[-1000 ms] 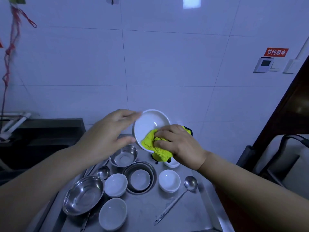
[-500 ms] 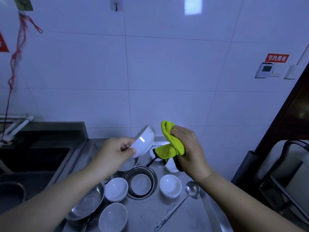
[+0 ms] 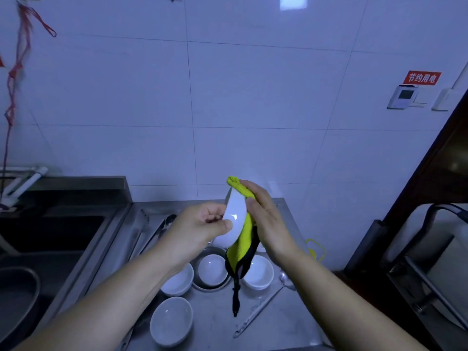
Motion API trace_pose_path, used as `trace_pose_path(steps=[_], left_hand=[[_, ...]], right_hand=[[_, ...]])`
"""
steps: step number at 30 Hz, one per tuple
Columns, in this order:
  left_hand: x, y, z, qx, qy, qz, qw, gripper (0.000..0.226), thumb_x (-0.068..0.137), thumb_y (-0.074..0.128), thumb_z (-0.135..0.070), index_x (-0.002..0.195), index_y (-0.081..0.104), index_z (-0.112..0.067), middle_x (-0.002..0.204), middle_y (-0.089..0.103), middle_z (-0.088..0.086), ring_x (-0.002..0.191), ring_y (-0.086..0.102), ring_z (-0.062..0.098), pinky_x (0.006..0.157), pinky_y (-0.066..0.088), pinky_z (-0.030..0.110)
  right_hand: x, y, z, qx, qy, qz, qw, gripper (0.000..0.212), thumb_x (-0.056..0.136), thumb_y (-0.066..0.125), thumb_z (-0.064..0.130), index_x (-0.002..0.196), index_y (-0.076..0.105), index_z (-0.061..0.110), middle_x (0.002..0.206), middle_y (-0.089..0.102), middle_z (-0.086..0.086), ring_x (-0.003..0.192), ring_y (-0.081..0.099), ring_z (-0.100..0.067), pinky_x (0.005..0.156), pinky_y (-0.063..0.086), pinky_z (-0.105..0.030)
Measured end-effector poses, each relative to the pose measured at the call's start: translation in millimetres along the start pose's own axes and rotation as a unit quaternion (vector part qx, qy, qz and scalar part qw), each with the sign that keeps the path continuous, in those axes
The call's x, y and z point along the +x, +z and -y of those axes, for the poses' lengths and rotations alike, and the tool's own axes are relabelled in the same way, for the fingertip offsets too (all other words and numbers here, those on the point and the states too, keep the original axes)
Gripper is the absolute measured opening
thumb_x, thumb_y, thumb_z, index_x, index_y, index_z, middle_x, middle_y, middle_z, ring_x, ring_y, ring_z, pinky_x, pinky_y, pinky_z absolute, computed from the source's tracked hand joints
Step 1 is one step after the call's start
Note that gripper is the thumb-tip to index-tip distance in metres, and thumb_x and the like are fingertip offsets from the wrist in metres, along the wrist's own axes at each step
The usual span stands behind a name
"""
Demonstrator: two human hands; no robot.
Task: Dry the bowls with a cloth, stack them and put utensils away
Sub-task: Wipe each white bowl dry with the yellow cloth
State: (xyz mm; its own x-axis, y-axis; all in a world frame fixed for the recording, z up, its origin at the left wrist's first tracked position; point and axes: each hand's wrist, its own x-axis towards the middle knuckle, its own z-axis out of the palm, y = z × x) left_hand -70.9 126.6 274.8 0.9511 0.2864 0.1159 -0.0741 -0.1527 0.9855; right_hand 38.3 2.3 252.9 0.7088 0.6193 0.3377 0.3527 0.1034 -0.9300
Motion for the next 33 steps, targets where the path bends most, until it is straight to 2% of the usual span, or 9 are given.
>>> trace_pose_path(steps=[3, 6, 9, 11, 16, 19, 23, 28, 33], left_hand=[[-2, 0, -3, -0.042, 0.011, -0.010, 0.999, 0.018, 0.084, 0.061, -0.001, 0.095, 0.073, -0.010, 0.092, 0.074, 0.011, 0.081, 0.068, 0.019, 0.075, 0.052, 0.027], [4, 0, -3, -0.094, 0.004, -0.041, 0.995, 0.020, 0.088, 0.054, 0.004, 0.100, 0.069, -0.001, 0.091, 0.073, 0.016, 0.076, 0.069, 0.022, 0.067, 0.055, 0.026], [14, -4, -3, -0.131, -0.004, -0.078, 0.988, 0.020, 0.085, 0.058, -0.002, 0.103, 0.067, 0.001, 0.096, 0.072, 0.019, 0.084, 0.069, 0.027, 0.075, 0.056, 0.036], [18, -8, -5, -0.164, -0.010, -0.096, 0.982, 0.018, 0.087, 0.055, -0.002, 0.100, 0.067, 0.000, 0.092, 0.073, 0.016, 0.080, 0.069, 0.025, 0.071, 0.058, 0.032], [19, -14, -6, -0.202, -0.007, -0.094, 0.975, 0.021, 0.090, 0.047, 0.000, 0.093, 0.067, -0.006, 0.082, 0.073, 0.004, 0.070, 0.068, 0.013, 0.060, 0.056, 0.023], [17, -10, -2, -0.190, -0.016, -0.083, 0.978, 0.020, 0.089, 0.048, -0.001, 0.095, 0.067, -0.006, 0.085, 0.074, 0.006, 0.074, 0.069, 0.016, 0.064, 0.057, 0.024], [19, -14, -5, -0.201, 0.001, -0.093, 0.975, 0.017, 0.079, 0.062, -0.005, 0.096, 0.067, -0.005, 0.085, 0.073, 0.005, 0.073, 0.069, 0.015, 0.062, 0.056, 0.024], [16, -21, -12, -0.223, 0.000, -0.115, 0.968, 0.020, 0.090, 0.048, 0.001, 0.091, 0.066, -0.005, 0.078, 0.074, 0.002, 0.068, 0.069, 0.010, 0.057, 0.054, 0.021], [11, -20, -10, -0.223, -0.011, -0.072, 0.972, 0.015, 0.082, 0.059, -0.004, 0.094, 0.069, -0.006, 0.085, 0.073, 0.006, 0.073, 0.068, 0.015, 0.062, 0.057, 0.025]], right_hand=[[4, -7, 2, 0.046, 0.008, -0.009, 0.999, 0.037, 0.091, 0.039, 0.026, 0.121, 0.061, 0.029, 0.129, 0.055, 0.004, 0.121, 0.050, -0.009, 0.099, 0.038, -0.029], [-2, 1, 1, -0.071, -0.109, -0.061, 0.990, 0.040, 0.094, 0.038, 0.026, 0.131, 0.054, 0.027, 0.139, 0.047, 0.004, 0.133, 0.036, -0.013, 0.111, 0.028, -0.030], [-15, 16, -9, -0.197, -0.214, -0.096, 0.952, 0.042, 0.095, 0.040, 0.022, 0.135, 0.049, 0.029, 0.142, 0.040, 0.005, 0.132, 0.031, -0.012, 0.108, 0.023, -0.021], [-25, 24, -19, -0.218, -0.253, -0.114, 0.936, 0.043, 0.094, 0.041, 0.015, 0.133, 0.049, 0.029, 0.138, 0.042, 0.005, 0.126, 0.036, -0.015, 0.105, 0.026, -0.020], [-27, 15, -31, -0.065, -0.131, -0.146, 0.978, 0.046, 0.090, 0.044, 0.013, 0.127, 0.054, 0.040, 0.132, 0.045, 0.006, 0.126, 0.043, -0.009, 0.104, 0.033, -0.020], [-16, 11, -21, -0.094, -0.111, -0.136, 0.980, 0.049, 0.088, 0.044, 0.009, 0.124, 0.049, 0.043, 0.127, 0.046, 0.012, 0.123, 0.043, -0.013, 0.103, 0.033, -0.021], [-13, 12, -9, -0.127, -0.152, -0.125, 0.972, 0.052, 0.086, 0.045, 0.003, 0.122, 0.059, 0.039, 0.123, 0.050, 0.011, 0.117, 0.044, -0.015, 0.100, 0.035, -0.021], [-22, -3, -24, -0.270, -0.233, -0.087, 0.930, 0.049, 0.087, 0.042, 0.002, 0.125, 0.056, 0.029, 0.122, 0.053, 0.005, 0.108, 0.047, -0.020, 0.096, 0.032, -0.015], [-5, -21, -19, -0.339, -0.219, -0.102, 0.909, 0.047, 0.087, 0.037, 0.008, 0.124, 0.055, 0.030, 0.122, 0.054, -0.002, 0.102, 0.041, -0.017, 0.095, 0.025, -0.006]])
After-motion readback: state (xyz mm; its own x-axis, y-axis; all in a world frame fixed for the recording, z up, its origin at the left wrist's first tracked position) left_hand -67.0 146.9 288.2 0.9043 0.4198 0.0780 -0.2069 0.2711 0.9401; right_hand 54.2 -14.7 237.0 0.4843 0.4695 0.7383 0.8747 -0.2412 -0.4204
